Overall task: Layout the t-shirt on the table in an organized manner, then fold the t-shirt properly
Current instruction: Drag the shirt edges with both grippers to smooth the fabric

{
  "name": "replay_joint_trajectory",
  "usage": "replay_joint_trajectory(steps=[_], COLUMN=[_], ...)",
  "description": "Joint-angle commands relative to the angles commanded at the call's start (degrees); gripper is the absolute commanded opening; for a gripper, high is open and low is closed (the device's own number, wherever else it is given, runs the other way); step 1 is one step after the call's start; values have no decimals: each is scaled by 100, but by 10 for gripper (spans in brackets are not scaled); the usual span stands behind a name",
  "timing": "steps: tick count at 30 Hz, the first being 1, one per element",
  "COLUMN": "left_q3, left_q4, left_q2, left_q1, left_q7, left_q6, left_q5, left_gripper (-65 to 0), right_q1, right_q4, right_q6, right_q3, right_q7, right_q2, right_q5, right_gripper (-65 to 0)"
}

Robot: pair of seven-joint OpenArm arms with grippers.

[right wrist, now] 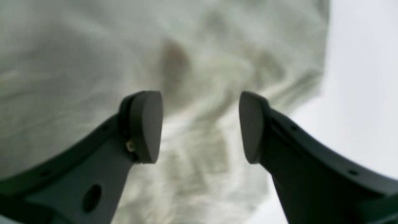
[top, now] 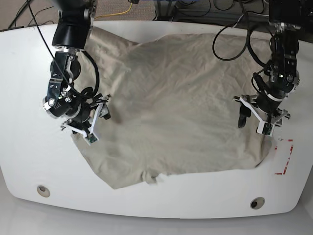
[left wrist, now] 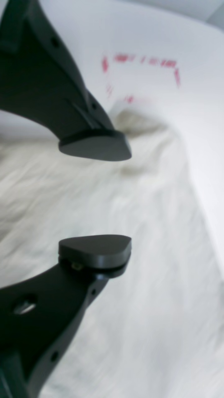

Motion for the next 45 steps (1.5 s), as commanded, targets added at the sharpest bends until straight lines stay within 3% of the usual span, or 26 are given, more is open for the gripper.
replay_joint_trajectory(steps=[4, 8, 10, 18, 26, 33, 36, 39, 41, 45], left_q3=[-88, -70, -70, -26, 633, 870, 862, 853, 835, 501], left_q4=[-202, -756, -1108, -2488, -3807, -3921, -3516, -3042, -2558, -1837], left_q2=[97, 97, 105, 97, -88, -114, -185, -255, -281, -281], left_q1=[343, 378, 325, -26, -791, -1178, -1169, -1160, -1125, -879], left_q7=[-9, -26, -79, -870, -1556, -1609, -1477, -1099, -712, -360], left_q6=[0, 0, 0, 0, 0, 0, 0, 0, 0, 0], left_q5=[0, 0, 0, 18, 26, 9, 0, 0, 0, 0], left_gripper=[-296, -297, -297, -296, -296, -296, -296, -296, -296, -296], right_q1=[-440, -730, -756, -589, 26, 484, 510, 510, 448, 176], right_q4=[-18, -369, -659, -1495, -2444, -2708, -2365, -1802, -1099, -158], right_q6=[0, 0, 0, 0, 0, 0, 0, 0, 0, 0], right_q3=[9, -9, -9, -18, -18, -18, -9, 9, 9, 88], right_q7=[44, 475, 615, 1240, 1530, 1530, 1266, 853, 396, -211], right_q2=[-97, -88, -79, 79, 290, 299, 299, 255, 211, 44], right_q5=[0, 0, 0, 0, 0, 9, 44, 53, 53, 53], right_gripper=[-350, -468, -491, -496, -491, -487, -430, -322, -203, -94])
